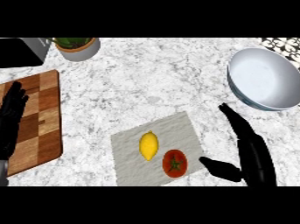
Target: Pick the lemon from the placemat and place it in the bowl
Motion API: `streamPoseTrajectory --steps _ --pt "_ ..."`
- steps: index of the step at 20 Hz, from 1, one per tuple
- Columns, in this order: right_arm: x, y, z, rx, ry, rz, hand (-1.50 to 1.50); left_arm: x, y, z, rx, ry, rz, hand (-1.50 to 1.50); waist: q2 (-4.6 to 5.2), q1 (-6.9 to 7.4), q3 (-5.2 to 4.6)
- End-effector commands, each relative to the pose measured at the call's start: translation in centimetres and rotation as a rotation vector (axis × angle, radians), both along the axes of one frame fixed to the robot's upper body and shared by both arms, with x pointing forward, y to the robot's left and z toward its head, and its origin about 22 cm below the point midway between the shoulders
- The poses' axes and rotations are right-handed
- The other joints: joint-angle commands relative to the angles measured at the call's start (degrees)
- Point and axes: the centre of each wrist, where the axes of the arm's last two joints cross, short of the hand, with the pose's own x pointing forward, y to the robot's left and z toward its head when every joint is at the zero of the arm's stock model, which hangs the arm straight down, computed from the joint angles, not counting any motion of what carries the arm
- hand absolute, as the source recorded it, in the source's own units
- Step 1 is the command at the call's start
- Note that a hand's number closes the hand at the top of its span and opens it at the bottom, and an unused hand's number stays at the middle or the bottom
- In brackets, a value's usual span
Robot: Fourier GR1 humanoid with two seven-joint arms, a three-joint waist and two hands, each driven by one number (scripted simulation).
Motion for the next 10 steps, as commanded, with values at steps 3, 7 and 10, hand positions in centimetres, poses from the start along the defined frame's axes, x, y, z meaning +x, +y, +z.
streamPoseTrajectory --steps 3,7,10 --pt "-3.6 4.0 1.4 -0.040 0.007 -0.128 -1.50 0.1 -0.1 0.4 -0.001 0.008 -0.030 0.00 0.48 2.01 0.16" --pt "-3.9 6.2 5.8 -0.126 0.007 -0.179 -1.50 2.2 -1.3 2.0 -0.021 -0.004 -0.059 0.00 1.06 3.00 0.32" --pt "-2.5 8.4 9.5 -0.160 0.032 -0.183 -1.50 0.8 -2.2 0.4 -0.017 -0.011 -0.088 0.00 1.23 4.89 0.30"
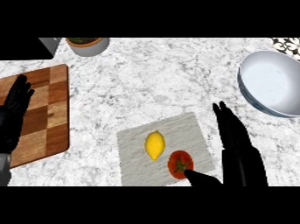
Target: Pick the lemon from the placemat and place it in the bowl
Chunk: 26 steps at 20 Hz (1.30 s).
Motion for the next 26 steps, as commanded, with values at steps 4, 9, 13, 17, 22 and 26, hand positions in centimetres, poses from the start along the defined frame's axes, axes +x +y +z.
streamPoseTrajectory --steps 4,9,13,17,22,26 --pt "1.9 3.8 3.0 -0.174 0.258 -0.023 -1.50 0.9 -1.6 0.8 0.003 -0.021 -0.043 0.00 0.72 2.36 0.07" --pt "4.4 5.9 3.4 -0.222 0.437 -0.006 -1.50 0.6 -1.6 -0.9 0.003 0.001 -0.056 0.00 0.83 2.64 0.02" --pt "7.5 6.8 2.2 -0.240 0.573 0.024 -1.50 2.3 -2.4 1.0 -0.003 -0.005 -0.055 0.00 1.06 2.34 0.18" --pt "8.7 7.3 2.7 -0.207 0.667 0.064 -1.50 1.1 -1.3 0.4 -0.018 -0.008 -0.039 0.00 0.68 2.47 0.22" --pt "10.2 6.6 -0.8 -0.264 0.856 0.081 -1.50 1.4 -1.7 0.7 0.001 0.003 -0.045 0.00 0.75 2.33 0.25" --pt "9.8 7.6 -1.0 -0.311 0.889 0.068 -1.50 0.9 -1.0 0.5 0.020 0.006 -0.040 0.00 0.43 1.89 0.25"
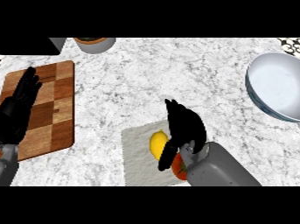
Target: Pick the lemon from the placemat and place it in the bowl
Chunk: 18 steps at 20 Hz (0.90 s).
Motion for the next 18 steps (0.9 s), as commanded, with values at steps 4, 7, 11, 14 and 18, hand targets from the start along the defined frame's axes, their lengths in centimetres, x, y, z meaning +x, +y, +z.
streamPoseTrajectory --steps 4,7,11,14,18 --pt "1.3 1.5 0.2 -0.266 0.032 -0.038 -1.50 0.5 1.3 -0.3 0.000 0.006 0.035 0.00 -0.02 -0.50 0.01" --pt "0.0 3.4 -0.9 -0.307 -0.024 -0.017 -1.50 -0.2 0.4 -0.5 0.002 -0.010 0.023 0.00 -0.15 -0.33 0.05" --pt "-0.3 3.9 -3.2 -0.284 0.008 -0.014 -1.50 0.7 0.7 -1.5 -0.022 -0.006 0.015 0.00 0.11 -0.70 0.04" --pt "0.4 3.9 -3.2 -0.262 0.049 -0.027 -1.50 1.0 -1.3 0.6 -0.008 0.006 0.004 0.00 0.01 -0.23 0.10" --pt "-0.2 2.5 -4.9 -0.269 0.086 -0.031 -1.50 -0.6 0.2 1.1 -0.008 -0.016 0.015 0.00 -0.16 -0.34 0.10"
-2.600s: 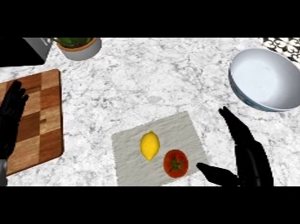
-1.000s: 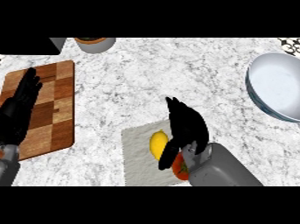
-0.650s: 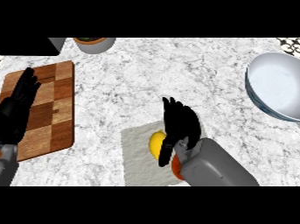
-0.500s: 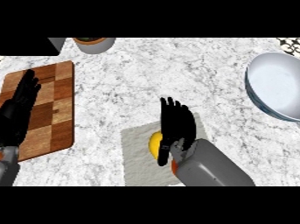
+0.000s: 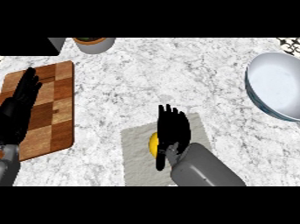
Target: Pick the lemon from the placemat and place it in the bowl
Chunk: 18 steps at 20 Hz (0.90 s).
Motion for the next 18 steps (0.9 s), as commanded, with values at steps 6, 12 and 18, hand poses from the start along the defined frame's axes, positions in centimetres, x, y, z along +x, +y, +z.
streamPoseTrajectory --steps 6,12,18 --pt "-0.8 1.3 -2.6 -0.094 0.056 -0.134 -1.50 -0.3 -1.0 0.2 0.003 -0.007 -0.009 0.00 0.05 0.42 0.03" --pt "-0.2 1.2 -3.3 -0.083 0.045 -0.142 -1.50 0.4 0.2 -0.1 0.000 -0.002 0.004 0.00 0.06 0.19 0.02" --pt "-0.1 1.0 -5.3 -0.043 0.160 -0.140 1.50 0.9 2.0 1.2 0.008 -0.020 0.007 0.00 0.17 0.56 0.03"
